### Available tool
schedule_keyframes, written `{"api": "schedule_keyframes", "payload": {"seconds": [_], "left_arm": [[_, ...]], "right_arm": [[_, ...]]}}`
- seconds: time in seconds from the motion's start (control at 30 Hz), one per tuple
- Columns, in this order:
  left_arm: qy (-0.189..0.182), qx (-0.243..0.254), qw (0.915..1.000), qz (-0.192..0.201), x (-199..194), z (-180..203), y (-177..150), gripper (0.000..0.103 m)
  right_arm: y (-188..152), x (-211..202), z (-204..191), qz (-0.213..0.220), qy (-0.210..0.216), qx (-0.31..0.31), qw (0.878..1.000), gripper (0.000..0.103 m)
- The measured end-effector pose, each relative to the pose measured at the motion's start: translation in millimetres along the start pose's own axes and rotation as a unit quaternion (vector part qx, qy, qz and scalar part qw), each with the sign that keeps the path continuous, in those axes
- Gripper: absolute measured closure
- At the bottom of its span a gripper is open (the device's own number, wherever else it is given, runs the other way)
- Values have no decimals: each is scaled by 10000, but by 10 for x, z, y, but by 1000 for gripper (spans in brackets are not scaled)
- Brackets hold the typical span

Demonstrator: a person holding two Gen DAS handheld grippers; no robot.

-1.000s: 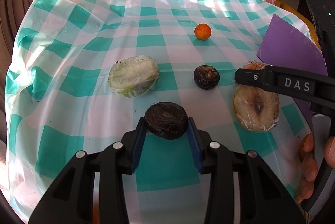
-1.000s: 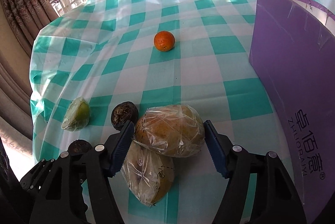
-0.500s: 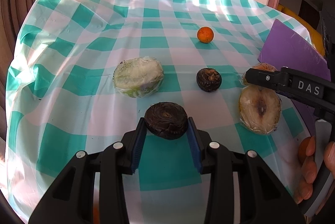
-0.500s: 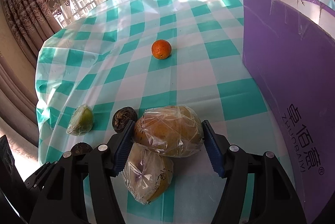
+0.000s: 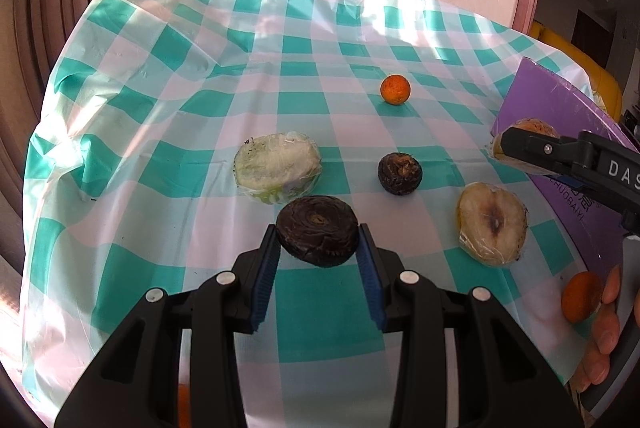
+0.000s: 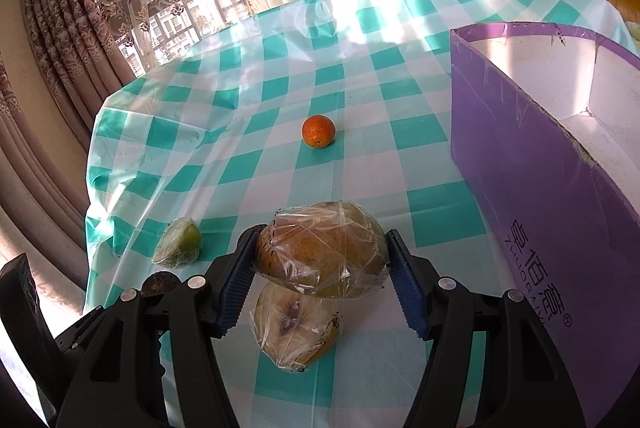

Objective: Organize fruits

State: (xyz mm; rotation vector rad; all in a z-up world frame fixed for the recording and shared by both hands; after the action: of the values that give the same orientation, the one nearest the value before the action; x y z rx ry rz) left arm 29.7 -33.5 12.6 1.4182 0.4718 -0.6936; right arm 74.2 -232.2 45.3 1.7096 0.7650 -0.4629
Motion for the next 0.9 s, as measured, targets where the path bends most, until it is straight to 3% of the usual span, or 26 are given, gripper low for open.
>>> {"api": "schedule_keyframes", "payload": {"seconds": [0.4, 0.9], "left_arm": [[62, 77, 9997, 242, -180, 56, 94, 64], [-52, 512, 9970, 583, -434, 492, 334, 64]], "right_arm": [[18, -424, -60, 385, 84, -211, 9990, 40], [155, -1037, 166, 948, 114, -144, 9953, 40]]}}
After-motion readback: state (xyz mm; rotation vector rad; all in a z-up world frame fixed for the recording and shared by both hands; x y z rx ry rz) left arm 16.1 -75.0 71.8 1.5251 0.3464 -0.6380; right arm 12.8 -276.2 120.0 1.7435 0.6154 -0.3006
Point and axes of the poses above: each gripper's, at about its wrist camera, not at the fingertips, and x roughly the way its jaws point, z to its right, y to its top, the point moved 2 cm from there along x, roughly the way its jaws point, and after that the axes turned 4 degrees about -y, right-handed, at the moved point
